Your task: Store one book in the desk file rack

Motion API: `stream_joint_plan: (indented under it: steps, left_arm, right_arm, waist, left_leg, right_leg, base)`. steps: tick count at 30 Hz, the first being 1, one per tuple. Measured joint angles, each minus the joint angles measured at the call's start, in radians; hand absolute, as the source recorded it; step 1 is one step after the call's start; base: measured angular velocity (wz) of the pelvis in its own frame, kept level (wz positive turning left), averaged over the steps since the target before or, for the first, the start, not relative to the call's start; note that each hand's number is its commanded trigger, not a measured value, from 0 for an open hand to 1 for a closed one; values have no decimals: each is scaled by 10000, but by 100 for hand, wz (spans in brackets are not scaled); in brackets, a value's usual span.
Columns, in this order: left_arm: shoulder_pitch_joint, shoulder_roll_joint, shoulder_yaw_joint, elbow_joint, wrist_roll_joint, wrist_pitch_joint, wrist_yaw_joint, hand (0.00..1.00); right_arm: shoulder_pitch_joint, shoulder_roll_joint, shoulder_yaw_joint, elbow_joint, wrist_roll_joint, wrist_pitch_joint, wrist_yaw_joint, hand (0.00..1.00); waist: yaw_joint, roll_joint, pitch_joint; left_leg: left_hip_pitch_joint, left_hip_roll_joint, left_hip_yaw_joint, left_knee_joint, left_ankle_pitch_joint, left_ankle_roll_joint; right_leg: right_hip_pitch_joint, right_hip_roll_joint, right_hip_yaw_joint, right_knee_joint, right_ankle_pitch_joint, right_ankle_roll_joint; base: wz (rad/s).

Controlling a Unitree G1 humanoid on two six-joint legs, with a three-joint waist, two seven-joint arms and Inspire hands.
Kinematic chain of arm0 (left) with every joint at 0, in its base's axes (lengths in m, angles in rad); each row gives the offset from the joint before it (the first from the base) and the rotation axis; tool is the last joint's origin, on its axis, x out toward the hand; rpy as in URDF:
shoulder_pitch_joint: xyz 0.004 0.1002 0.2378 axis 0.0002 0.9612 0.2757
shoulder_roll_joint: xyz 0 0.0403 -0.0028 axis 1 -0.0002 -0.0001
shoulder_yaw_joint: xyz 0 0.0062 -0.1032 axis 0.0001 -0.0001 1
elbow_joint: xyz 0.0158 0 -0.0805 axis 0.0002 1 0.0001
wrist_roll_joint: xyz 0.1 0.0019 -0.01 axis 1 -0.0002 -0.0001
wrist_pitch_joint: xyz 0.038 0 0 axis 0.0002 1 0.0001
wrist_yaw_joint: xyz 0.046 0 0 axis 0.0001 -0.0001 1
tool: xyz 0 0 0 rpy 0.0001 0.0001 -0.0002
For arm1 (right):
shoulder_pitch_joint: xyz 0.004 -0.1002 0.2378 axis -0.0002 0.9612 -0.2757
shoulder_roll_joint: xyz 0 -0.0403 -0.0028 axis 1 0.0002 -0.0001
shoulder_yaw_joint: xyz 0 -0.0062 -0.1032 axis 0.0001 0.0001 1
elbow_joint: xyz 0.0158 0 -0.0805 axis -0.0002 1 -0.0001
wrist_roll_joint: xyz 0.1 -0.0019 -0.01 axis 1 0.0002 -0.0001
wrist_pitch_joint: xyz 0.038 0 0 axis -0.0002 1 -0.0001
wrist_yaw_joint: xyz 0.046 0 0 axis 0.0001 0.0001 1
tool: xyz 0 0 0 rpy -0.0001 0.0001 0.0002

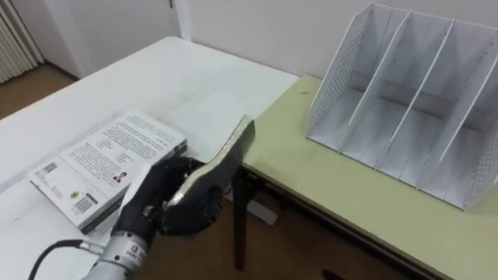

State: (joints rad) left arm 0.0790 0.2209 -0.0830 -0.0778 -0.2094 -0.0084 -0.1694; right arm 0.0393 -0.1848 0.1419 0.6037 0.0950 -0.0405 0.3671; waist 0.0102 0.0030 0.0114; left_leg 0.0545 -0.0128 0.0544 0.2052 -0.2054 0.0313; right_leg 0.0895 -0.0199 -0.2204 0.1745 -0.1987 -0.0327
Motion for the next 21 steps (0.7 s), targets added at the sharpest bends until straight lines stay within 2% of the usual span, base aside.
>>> stream_joint_plan:
  steps: [3, 10, 13, 15, 17, 18, 21]
  left_arm:
    - [-1, 37, 14, -132, -1160, -184, -741, 100]
    - [1, 74, 26, -118, -2585, -183, -2271, 100]
    - [43, 100, 7, -110, -4194, -176, -2755, 100]
    - [58, 145, 13, -112, -5279, -176, -2870, 100]
    - [59, 166, 13, -112, -5860, -177, -2995, 100]
    - [59, 193, 10, -112, -6058, -177, -3071, 100]
    - [61, 303, 10, -111, -6189, -176, -3273, 100]
  right_arm:
    - [83, 12, 51, -543, 598, -16, 339, 0]
    - [112, -27, 47, -1610, 2332, -1, 876, 0]
    - [219, -40, 48, -2139, 3823, 51, 1087, 0]
    - [280, -52, 36, -2676, 4778, 81, 1207, 0]
    - [280, -94, 24, -3027, 5452, 79, 1333, 0]
    - [279, -92, 25, -3153, 5748, 76, 1425, 0]
    - [281, -95, 46, -3454, 6123, 88, 1559, 0]
  waist:
    - [5, 27, 5]
    - [5, 203, 77]
    - [1, 297, 101]
    - [-11, 381, 62]
    - [-15, 446, 22]
    - [-38, 469, -4]
    - [-5, 483, -13]
  left_leg:
    - [114, 1, 11, -12, -2, -2]
    - [117, 9, 158, -3, -5, -2]
    - [60, 18, 204, -3, -6, -1]
    - [59, 23, 226, -1, -23, 27]
    - [-10, 26, 247, 40, -32, 41]
    - [-87, 27, 245, 152, -43, 58]
    - [-153, 29, 247, 269, -50, 65]
  right_leg:
    - [107, -12, 17, -1, 1, 1]
    - [107, -26, 112, 31, 1, 2]
    - [-64, -25, 220, 197, 0, 4]
    - [-142, -31, 251, 322, -6, 10]
    - [-265, -46, 272, 448, -7, 11]
    - [-317, -50, 272, 490, -8, 11]
    - [-387, -68, 283, 619, -15, 4]
  base:
    - [-1]
    - [-3]
    - [-5]
    - [-5]
    - [-3]
    - [0]
    - [0]
